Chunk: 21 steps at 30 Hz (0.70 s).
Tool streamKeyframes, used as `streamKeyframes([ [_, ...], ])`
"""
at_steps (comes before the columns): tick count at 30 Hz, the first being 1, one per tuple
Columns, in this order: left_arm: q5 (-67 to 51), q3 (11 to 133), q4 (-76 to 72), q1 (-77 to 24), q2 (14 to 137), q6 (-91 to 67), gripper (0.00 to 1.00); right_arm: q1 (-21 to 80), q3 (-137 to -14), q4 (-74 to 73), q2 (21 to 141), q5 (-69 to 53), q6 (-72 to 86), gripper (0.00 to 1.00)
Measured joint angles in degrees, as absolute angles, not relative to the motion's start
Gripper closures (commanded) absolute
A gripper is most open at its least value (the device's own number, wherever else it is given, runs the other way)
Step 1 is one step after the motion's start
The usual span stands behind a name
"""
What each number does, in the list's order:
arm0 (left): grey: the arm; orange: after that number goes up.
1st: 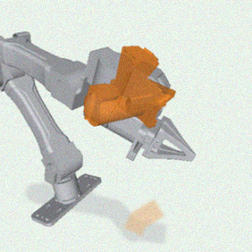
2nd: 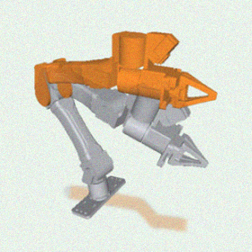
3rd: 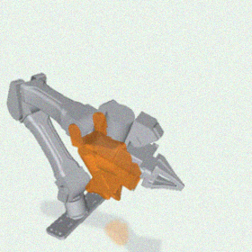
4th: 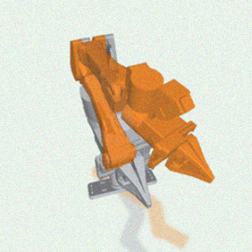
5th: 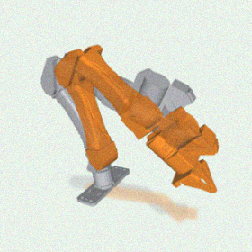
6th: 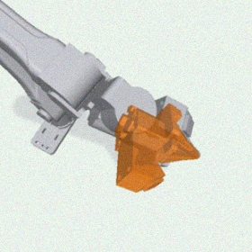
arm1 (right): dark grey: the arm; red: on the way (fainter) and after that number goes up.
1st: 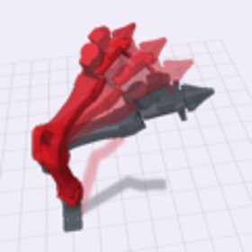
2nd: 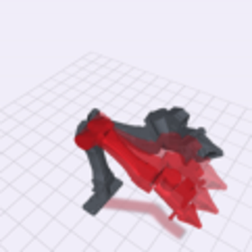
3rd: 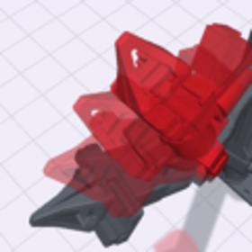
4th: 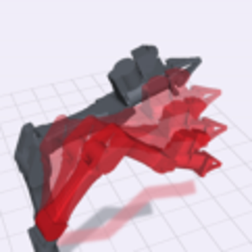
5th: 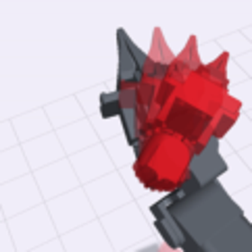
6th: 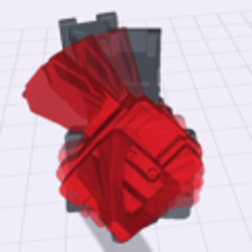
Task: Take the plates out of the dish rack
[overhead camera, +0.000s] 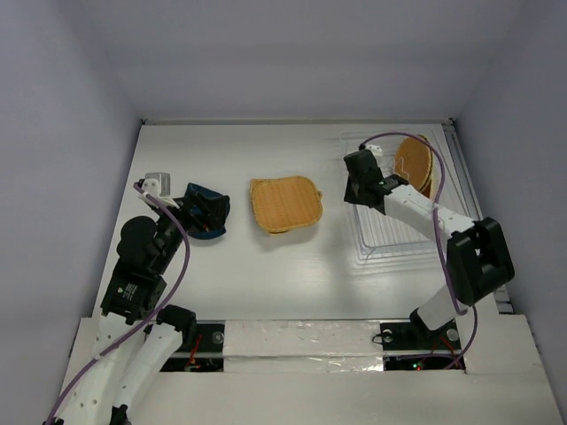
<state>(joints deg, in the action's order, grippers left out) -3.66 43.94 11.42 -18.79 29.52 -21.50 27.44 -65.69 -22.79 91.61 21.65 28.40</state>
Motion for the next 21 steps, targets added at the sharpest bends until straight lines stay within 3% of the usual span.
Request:
streamKeyframes([
  [3,-3.7,43.9,11.4,-18.6,29.5,-21.5,0.01,27.4,-65.2,-24.1,87.9,19.7,28.0,0.41],
  [5,-3.7,43.9,11.4,-18.6,29.5,-21.5,0.01,27.4,-65.2,-24.5,84.1,18.8,27.7,0.41],
  [9,-3.7,43.9,11.4,-18.6,29.5,-21.5,0.01,26.7,-66.8,-24.9,76.1,18.9,26.9,1.0],
  [18,-1.6,43.9,11.6,-18.7,29.3,-21.5,0.01,9.1,-68.0,-22.9,72.9,23.6,26.6,1.0],
  [20,-1.3,43.9,11.7,-19.0,29.3,-21.5,0.01,7.4,-68.3,-23.3,74.7,25.3,25.8,0.96],
  [21,-1.3,43.9,11.8,-19.1,29.2,-21.5,0.01,6.9,-68.8,-23.7,75.8,26.0,25.3,0.89],
])
